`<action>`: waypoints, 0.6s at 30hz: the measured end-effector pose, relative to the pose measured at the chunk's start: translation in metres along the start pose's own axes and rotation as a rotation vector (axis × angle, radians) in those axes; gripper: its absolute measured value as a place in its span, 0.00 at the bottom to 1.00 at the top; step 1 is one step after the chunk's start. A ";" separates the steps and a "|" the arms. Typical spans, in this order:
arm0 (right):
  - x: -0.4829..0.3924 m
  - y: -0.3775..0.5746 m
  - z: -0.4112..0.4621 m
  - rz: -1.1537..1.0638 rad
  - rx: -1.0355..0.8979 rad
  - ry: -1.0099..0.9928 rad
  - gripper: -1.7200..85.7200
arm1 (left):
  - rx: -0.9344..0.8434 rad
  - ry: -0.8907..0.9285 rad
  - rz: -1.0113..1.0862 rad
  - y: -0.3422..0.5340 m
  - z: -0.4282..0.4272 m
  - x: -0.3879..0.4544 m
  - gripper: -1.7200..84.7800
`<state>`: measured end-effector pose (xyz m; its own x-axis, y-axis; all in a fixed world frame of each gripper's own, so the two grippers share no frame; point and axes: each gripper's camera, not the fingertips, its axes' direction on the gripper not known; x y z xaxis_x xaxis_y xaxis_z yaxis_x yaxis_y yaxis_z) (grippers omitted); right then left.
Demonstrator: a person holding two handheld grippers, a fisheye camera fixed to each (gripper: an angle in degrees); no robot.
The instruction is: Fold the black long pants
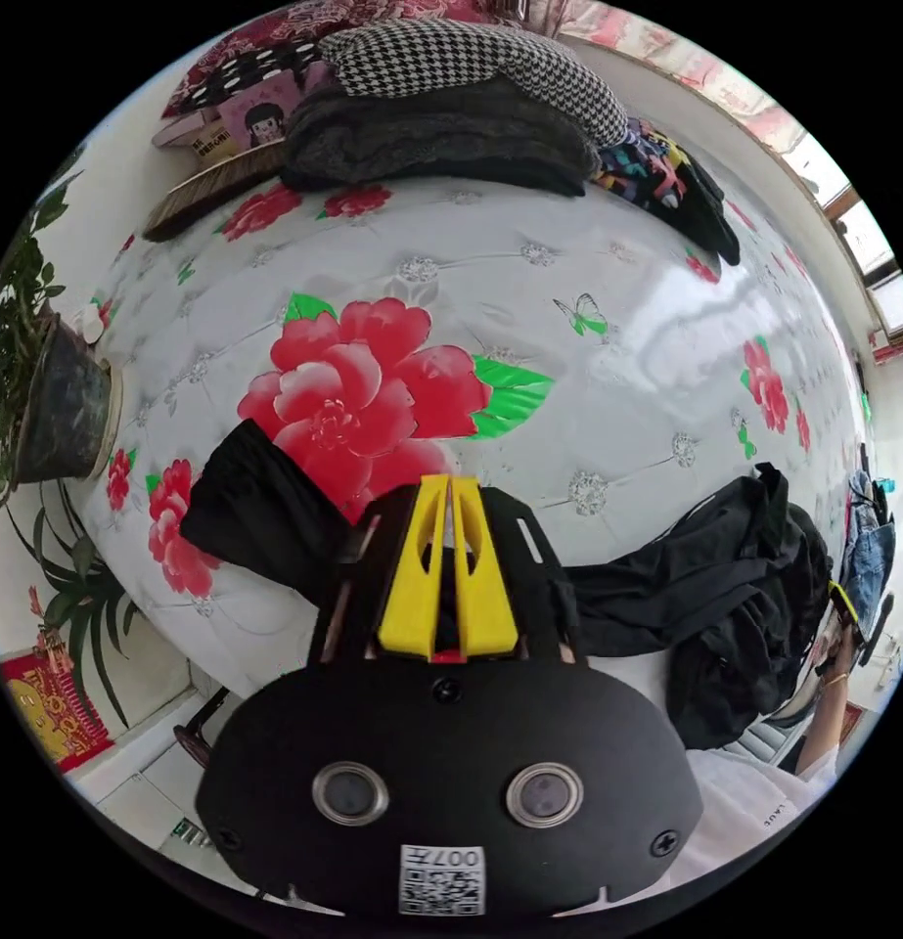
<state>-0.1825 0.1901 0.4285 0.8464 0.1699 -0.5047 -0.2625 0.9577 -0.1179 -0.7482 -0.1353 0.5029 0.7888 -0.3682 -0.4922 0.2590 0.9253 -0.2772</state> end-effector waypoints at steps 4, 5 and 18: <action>0.047 -0.001 -0.072 0.084 0.128 -0.033 0.02 | 0.125 0.077 0.052 -0.026 -0.033 0.016 0.01; 0.061 -0.003 -0.093 0.119 0.167 -0.030 0.02 | 0.198 0.102 0.079 -0.035 -0.053 0.024 0.01; 0.133 -0.033 -0.160 0.478 0.283 0.137 0.03 | 0.296 0.244 0.099 0.011 -0.058 0.055 0.09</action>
<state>-0.1357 0.1437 0.2288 0.5910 0.5861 -0.5543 -0.4514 0.8097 0.3750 -0.7338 -0.1505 0.4248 0.6715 -0.2537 -0.6962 0.3659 0.9305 0.0138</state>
